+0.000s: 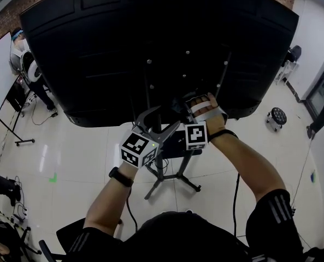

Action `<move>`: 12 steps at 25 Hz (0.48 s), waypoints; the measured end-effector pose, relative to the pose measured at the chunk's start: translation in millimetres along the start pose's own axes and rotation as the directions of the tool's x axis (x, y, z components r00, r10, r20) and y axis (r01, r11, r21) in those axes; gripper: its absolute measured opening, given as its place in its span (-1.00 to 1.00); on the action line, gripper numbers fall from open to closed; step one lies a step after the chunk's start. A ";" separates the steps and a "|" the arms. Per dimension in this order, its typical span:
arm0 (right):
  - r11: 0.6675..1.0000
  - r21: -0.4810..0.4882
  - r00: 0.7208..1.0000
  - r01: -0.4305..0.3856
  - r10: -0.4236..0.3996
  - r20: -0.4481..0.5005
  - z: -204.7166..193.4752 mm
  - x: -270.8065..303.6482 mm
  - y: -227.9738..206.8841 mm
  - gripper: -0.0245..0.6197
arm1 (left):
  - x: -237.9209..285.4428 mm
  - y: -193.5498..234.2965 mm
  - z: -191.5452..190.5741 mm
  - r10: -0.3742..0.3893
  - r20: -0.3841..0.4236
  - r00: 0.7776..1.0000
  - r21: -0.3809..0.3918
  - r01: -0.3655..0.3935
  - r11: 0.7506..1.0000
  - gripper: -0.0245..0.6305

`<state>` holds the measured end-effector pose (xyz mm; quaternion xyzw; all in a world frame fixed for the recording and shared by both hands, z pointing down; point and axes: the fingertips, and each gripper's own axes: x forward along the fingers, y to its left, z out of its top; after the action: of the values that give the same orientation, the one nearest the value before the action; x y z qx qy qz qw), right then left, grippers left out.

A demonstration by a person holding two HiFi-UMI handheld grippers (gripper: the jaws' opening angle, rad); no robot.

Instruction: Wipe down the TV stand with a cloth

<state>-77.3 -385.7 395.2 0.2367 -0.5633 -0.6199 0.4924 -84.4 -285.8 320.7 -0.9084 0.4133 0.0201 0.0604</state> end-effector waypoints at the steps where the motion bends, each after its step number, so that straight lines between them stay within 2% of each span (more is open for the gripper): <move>1: 1.000 0.007 1.000 -0.010 0.010 -0.004 1.2 1.3 4.5 -0.86 | -0.8 -0.2 -2.1 -0.003 -0.004 1.000 -0.002 0.003 1.000 0.00; 6: 0.997 0.055 0.999 -0.053 0.054 -0.010 4.2 3.2 20.7 -0.86 | -4.5 -4.2 -9.8 -0.022 -0.014 1.000 -0.010 0.021 1.000 0.00; 8: 0.992 0.110 0.998 -0.060 0.060 0.008 5.0 -2.2 19.8 -0.86 | -5.9 -5.5 -11.3 -0.026 -0.016 1.000 -0.007 0.026 1.000 0.00; 10: 0.969 0.236 0.996 -0.072 0.058 0.066 10.7 -17.1 9.4 -0.86 | -8.2 -6.8 -9.5 -0.029 -0.010 1.000 -0.005 0.029 1.000 0.00; 12: 0.914 0.395 0.988 -0.096 0.038 0.153 16.5 -36.2 -7.0 -0.86 | -10.7 -8.6 -3.3 -0.029 0.004 1.000 0.000 0.029 1.000 0.00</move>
<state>-79.1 -347.2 383.3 0.2686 -0.7197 -0.4891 0.4131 -85.0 -272.6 325.7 -0.9142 0.3999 0.0212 0.0614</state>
